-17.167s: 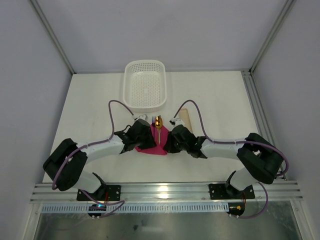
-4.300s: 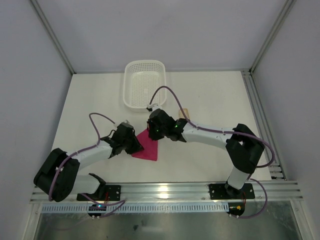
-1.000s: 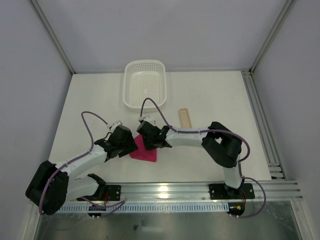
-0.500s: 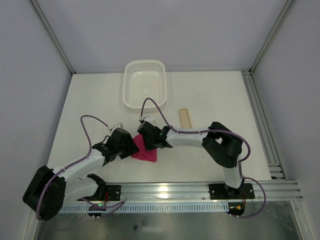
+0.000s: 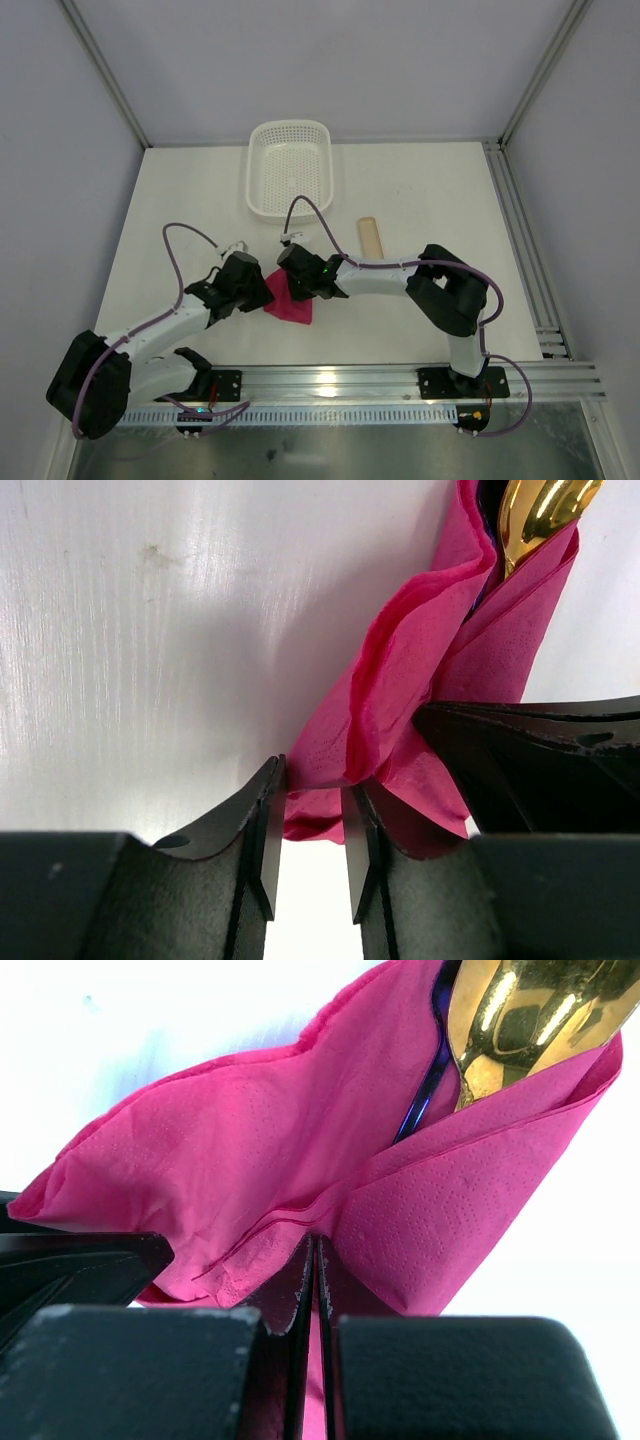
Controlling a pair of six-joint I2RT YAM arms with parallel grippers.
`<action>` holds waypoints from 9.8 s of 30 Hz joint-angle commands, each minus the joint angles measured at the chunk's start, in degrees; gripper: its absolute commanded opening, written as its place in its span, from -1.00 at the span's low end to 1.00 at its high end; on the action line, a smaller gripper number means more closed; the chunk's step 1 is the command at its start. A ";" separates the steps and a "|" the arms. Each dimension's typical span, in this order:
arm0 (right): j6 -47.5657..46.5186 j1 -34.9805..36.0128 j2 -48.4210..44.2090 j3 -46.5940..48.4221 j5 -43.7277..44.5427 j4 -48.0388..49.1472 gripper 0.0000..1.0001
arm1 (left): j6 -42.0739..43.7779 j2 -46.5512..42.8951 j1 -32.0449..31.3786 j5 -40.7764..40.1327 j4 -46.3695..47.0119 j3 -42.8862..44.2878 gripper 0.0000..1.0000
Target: Place the utensils on the paper napkin and roll it up
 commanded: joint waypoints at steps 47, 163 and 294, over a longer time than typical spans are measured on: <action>0.86 0.20 -0.41 -5.66 -2.09 2.23 -0.92 | 6.35 0.88 1.48 -1.65 -2.65 6.74 -0.99; 10.18 -6.83 -12.28 -26.58 -8.16 29.48 -0.92 | 1.60 11.24 -7.04 25.69 37.25 -2.84 -1.00; -0.98 -12.37 -18.96 -26.06 -18.17 17.68 -0.20 | 1.16 7.81 -18.11 11.89 16.60 -2.66 -0.99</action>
